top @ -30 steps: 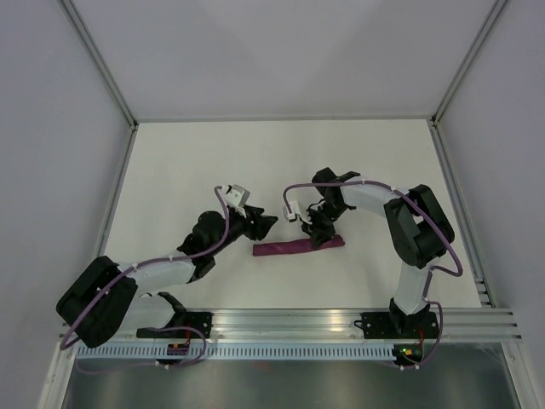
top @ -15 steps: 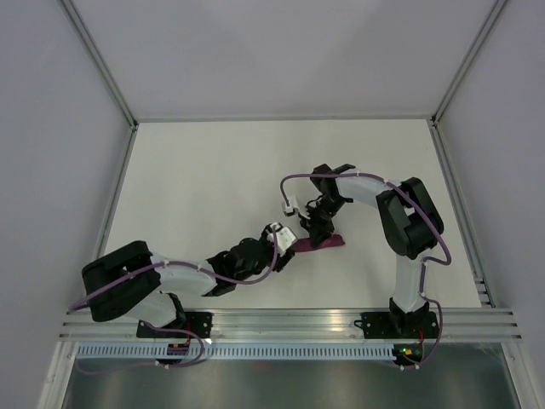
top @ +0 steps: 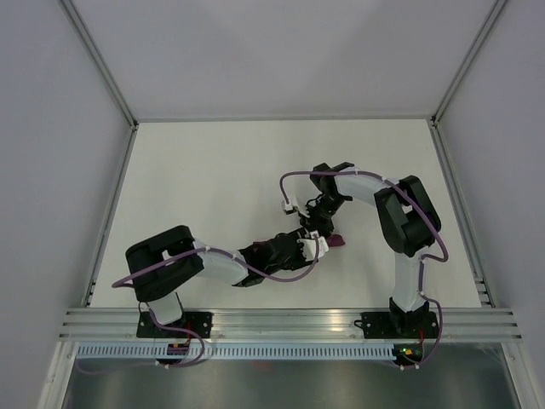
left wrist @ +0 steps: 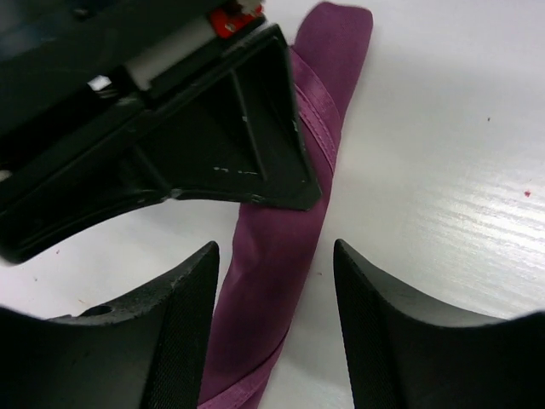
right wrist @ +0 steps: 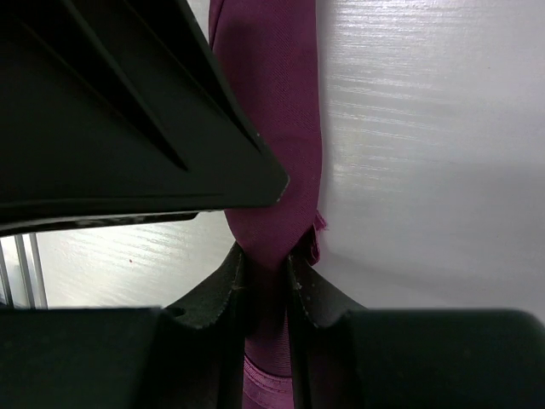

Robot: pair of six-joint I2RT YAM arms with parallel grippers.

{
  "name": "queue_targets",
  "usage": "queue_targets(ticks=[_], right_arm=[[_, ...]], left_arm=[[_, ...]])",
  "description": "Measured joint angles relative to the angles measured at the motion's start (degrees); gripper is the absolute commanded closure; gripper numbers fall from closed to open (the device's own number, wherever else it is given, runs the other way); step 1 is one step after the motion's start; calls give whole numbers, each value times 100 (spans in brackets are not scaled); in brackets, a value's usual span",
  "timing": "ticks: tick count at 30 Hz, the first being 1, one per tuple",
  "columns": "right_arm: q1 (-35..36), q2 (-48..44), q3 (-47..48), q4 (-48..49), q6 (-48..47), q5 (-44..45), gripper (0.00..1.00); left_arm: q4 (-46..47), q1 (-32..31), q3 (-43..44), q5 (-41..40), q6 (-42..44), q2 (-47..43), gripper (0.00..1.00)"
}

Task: Fold the napkin, place the utensils inside, and roll it up
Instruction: Roll the napkin with the utensil

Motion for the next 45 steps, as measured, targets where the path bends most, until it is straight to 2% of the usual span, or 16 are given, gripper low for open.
queue_targets(ticks=[7,9,10,12,15,18,20,22,30,38,45], right_arm=[[-11,52,59,-61,4,-20,86],[-13,59,68,-72,4,-26,86],[-15,61,70,-76,2,-28,86],[-17,76,92,-98,2,-26,85],[-50,83,105,-125,-7,-22,82],[-76,94,151,-168,-7,35,74],[-96,94,181,-203,31,107,63],[-122,90,225,-234,151,162,58],[-654,-17,452,129,1257,214,50],[-2264,-929,616,951,2754,37,50],[-3812,-1722,629,1029,3053,-42,49]], left_arm=[[-389,-15,293,87,319,365,47],[-400,-15,365,76,363,431,55],[-437,-13,407,46,391,468,68],[-540,0,533,-68,474,557,79],[-669,-17,645,-87,564,603,88],[-811,-17,793,-98,570,671,95],[-960,-15,938,-101,568,732,98],[-1082,-11,1075,-111,546,798,98],[-1276,234,1578,-170,-133,1102,98],[-1591,361,2085,-367,-1016,1373,98],[-2699,621,3139,-649,-2072,1801,98]])
